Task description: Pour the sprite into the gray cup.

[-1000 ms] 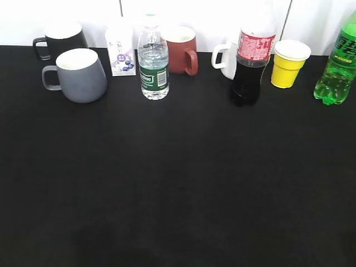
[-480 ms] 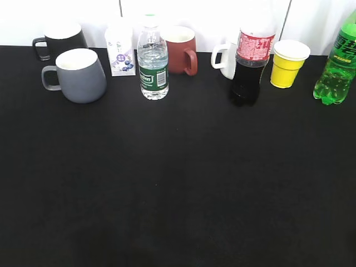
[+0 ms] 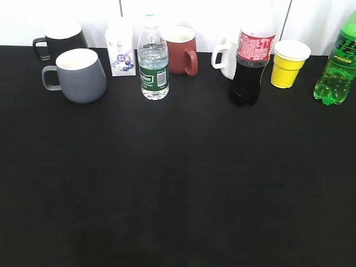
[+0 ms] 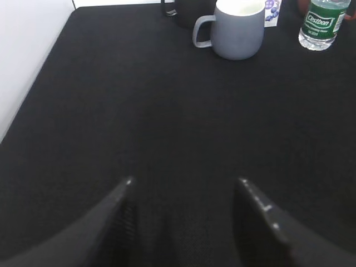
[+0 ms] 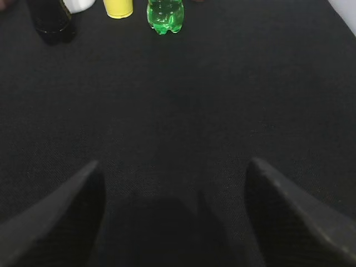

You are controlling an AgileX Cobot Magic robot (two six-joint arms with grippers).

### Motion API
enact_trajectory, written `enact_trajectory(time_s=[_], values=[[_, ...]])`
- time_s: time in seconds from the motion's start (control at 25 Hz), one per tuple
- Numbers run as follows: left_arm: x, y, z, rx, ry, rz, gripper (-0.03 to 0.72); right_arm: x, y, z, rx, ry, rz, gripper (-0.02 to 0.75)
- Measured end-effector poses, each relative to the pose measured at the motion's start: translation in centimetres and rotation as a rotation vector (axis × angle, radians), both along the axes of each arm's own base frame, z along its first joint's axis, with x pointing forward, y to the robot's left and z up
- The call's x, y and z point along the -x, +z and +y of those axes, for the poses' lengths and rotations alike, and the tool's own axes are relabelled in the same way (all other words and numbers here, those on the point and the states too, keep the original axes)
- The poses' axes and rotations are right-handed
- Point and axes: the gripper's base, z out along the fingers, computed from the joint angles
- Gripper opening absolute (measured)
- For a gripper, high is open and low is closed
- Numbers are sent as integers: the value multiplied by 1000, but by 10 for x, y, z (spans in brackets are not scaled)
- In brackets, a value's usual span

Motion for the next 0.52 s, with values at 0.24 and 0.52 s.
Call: enact_trajectory(time_s=[0.24, 0.52], values=[[0, 0, 0, 0, 0, 0, 335, 0, 0, 0, -1, 1, -1, 594], [0, 0, 0, 0, 0, 0, 244, 0, 0, 0, -1, 1, -1, 594]])
